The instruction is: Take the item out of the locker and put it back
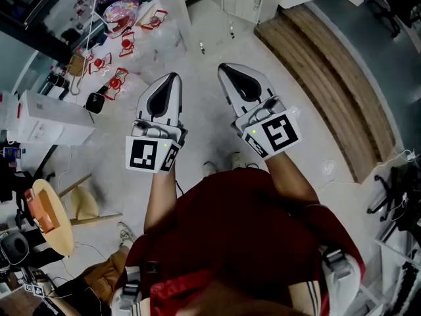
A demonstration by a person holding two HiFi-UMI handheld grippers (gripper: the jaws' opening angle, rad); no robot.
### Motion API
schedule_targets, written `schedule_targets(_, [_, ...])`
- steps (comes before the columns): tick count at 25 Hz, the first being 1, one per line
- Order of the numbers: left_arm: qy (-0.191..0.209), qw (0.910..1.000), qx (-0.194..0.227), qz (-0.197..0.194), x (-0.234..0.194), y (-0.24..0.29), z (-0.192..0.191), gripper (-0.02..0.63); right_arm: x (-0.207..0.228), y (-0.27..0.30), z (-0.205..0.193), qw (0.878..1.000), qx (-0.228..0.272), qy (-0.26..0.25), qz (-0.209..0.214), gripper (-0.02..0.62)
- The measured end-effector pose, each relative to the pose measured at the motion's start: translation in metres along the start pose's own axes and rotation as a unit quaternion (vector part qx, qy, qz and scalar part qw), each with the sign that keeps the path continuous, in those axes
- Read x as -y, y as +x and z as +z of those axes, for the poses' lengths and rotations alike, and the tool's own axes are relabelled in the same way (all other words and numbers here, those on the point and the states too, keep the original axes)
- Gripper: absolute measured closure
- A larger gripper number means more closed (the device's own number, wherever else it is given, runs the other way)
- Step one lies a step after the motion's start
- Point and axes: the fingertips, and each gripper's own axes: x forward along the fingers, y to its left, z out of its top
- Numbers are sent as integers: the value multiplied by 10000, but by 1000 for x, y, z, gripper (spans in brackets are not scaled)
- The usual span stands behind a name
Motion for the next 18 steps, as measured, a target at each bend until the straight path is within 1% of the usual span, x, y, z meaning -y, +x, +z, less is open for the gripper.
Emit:
schedule_targets(3, [-6, 10000, -34, 10, 4, 4, -2, 600, 9, -2, -1, 10000, -20, 4, -86, 598])
schedule_targets(4, [-7, 10000, -43, 15, 5, 6, -3, 600, 12, -3, -2, 9999, -41, 23, -96, 584])
schedule_targets(7, [-4, 10000, -63, 44, 9, 13, -5, 600, 22, -5, -6, 9998, -129, 44, -132, 492])
schedule_targets(11, [6, 9999, -93, 78, 15, 24, -8, 600, 34, -6, -12, 9995, -282, 23, -148, 402])
schedule_targets(13, [15, 9999, -107, 96, 17, 29, -9, 600, 40, -6, -13, 9994, -318, 28, -116, 386])
schedule_targets(18, [45, 9997, -134, 176, 24, 45, -11, 600, 56, -6, -11, 9995, -303, 35, -35, 371])
